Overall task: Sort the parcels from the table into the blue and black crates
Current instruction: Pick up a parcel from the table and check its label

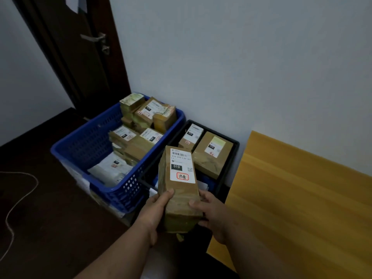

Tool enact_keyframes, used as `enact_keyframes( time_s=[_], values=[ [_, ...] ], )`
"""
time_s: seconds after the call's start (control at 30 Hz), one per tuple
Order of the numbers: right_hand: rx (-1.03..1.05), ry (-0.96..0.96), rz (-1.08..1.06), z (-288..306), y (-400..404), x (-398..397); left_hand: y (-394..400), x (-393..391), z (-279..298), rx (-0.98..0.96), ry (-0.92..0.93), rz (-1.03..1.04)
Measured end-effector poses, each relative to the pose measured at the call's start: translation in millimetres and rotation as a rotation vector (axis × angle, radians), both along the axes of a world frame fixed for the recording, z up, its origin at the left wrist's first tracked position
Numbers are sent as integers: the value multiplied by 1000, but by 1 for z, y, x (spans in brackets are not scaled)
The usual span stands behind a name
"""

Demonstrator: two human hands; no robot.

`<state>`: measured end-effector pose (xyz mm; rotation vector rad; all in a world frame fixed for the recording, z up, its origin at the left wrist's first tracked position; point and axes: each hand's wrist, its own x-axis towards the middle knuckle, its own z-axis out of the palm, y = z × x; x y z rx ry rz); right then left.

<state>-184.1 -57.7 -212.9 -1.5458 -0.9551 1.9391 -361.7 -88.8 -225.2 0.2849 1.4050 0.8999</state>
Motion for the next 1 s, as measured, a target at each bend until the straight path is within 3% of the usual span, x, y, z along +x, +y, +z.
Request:
enact_keyframes(
  time_s=[0.33, 0.67, 1.0],
  values=[
    [-36, -9, 117, -12, 51, -77, 26, -74, -18, -40, -29, 137],
    [-23, 37, 230, -16, 142, -141, 99, -122, 2, -18, -14, 238],
    [102, -94, 387, -25, 209, -239, 140, -202, -18, -54, -21, 494]
  ],
)
